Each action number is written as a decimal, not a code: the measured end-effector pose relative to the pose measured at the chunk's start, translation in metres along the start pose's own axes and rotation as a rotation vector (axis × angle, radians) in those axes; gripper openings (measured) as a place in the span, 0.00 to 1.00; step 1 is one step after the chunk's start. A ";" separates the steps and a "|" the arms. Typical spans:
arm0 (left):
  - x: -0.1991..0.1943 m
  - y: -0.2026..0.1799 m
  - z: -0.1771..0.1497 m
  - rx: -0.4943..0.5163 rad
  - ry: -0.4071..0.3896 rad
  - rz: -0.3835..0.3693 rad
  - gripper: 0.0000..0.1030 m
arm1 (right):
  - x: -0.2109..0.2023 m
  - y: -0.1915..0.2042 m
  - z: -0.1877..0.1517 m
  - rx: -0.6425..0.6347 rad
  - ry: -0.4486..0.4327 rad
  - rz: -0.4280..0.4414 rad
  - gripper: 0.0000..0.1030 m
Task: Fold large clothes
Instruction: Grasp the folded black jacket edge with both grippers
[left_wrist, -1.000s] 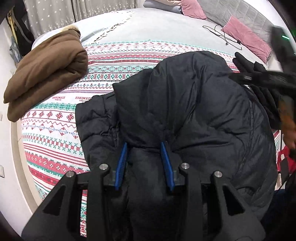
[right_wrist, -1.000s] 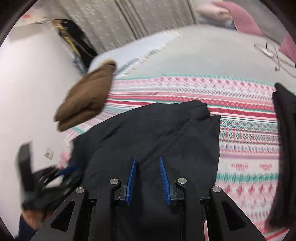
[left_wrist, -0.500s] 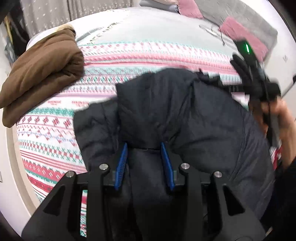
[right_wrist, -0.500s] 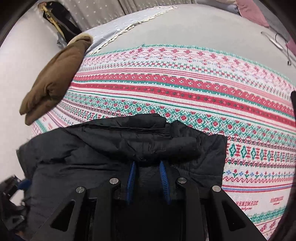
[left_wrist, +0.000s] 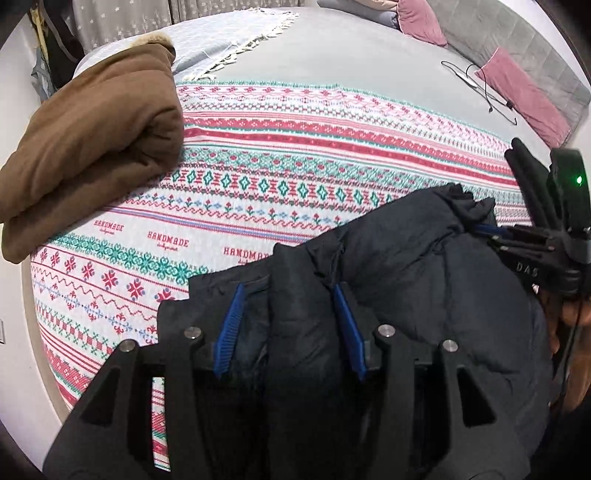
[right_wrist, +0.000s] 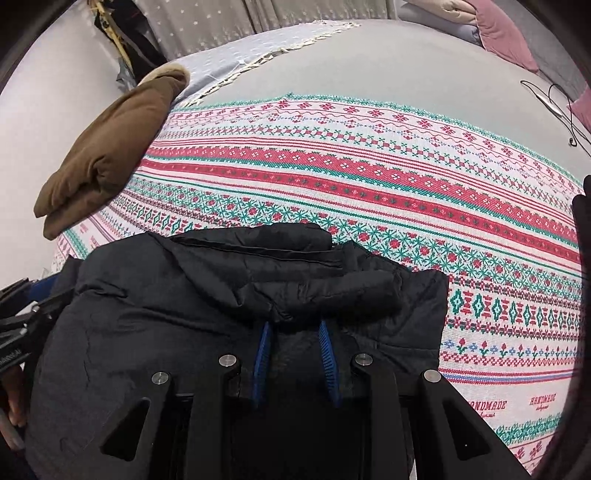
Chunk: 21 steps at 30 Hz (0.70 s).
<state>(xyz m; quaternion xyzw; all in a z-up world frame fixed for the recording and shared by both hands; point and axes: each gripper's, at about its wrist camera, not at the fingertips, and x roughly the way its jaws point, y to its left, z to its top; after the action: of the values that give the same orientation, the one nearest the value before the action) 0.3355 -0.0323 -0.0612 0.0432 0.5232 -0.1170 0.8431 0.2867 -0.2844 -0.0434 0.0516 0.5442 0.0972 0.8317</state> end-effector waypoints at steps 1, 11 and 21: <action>0.002 0.000 0.000 -0.003 0.002 0.003 0.52 | 0.000 0.001 0.000 -0.003 0.001 -0.005 0.25; -0.050 0.026 -0.014 -0.071 -0.073 -0.078 0.60 | -0.048 -0.003 -0.009 0.032 -0.081 0.008 0.50; -0.067 0.053 -0.084 -0.125 -0.009 -0.261 0.66 | -0.097 -0.053 -0.068 0.218 -0.108 0.178 0.68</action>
<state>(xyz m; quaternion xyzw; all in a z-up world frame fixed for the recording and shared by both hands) 0.2467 0.0460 -0.0413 -0.0783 0.5270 -0.1928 0.8240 0.1920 -0.3589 0.0061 0.1948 0.4993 0.1082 0.8373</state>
